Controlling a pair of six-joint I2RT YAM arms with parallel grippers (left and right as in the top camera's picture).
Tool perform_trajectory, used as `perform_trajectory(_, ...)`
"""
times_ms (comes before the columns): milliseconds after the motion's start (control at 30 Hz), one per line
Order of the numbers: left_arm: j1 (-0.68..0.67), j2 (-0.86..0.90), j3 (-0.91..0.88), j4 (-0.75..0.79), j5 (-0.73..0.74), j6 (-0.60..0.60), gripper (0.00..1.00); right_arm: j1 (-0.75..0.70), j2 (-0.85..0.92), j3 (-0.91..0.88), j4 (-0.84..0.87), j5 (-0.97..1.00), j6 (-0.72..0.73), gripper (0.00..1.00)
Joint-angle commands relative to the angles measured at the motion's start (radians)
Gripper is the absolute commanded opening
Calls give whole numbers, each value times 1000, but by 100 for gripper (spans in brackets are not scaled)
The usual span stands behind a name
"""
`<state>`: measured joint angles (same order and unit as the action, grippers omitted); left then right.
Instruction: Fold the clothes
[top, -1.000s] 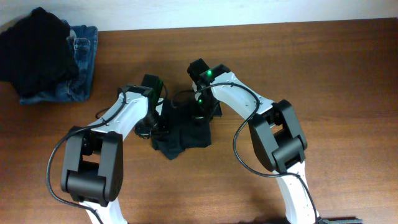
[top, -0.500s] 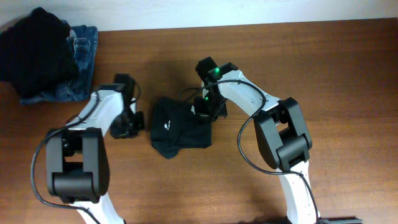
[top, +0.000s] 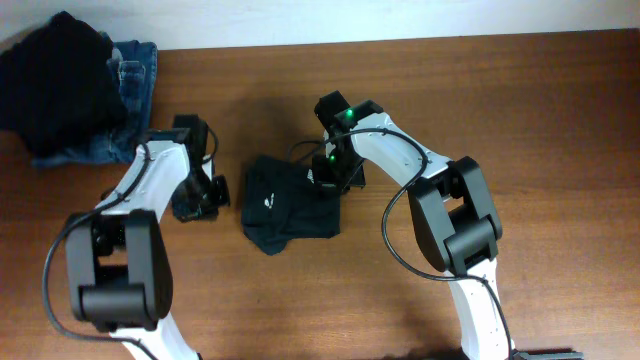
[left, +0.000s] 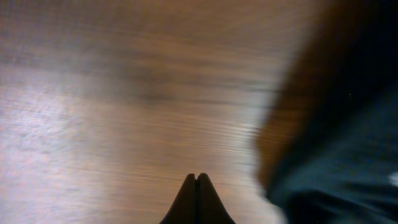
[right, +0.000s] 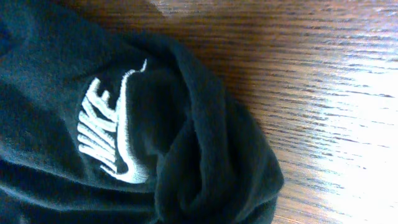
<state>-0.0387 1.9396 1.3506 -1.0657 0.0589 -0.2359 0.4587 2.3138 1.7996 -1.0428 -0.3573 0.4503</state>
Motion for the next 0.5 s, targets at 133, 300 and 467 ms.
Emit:
perform_trajectory(133, -47, -90, 38, 105, 267, 69, 1, -15, 0, -26, 14, 81, 7, 4)
perform_trajectory(300, -95, -66, 38, 233, 277, 65, 1, -15, 0, -26, 15, 81, 7, 4)
perform_trajectory(467, -129, -14, 38, 290, 388, 65, 1, -15, 0, -26, 13, 81, 7, 4)
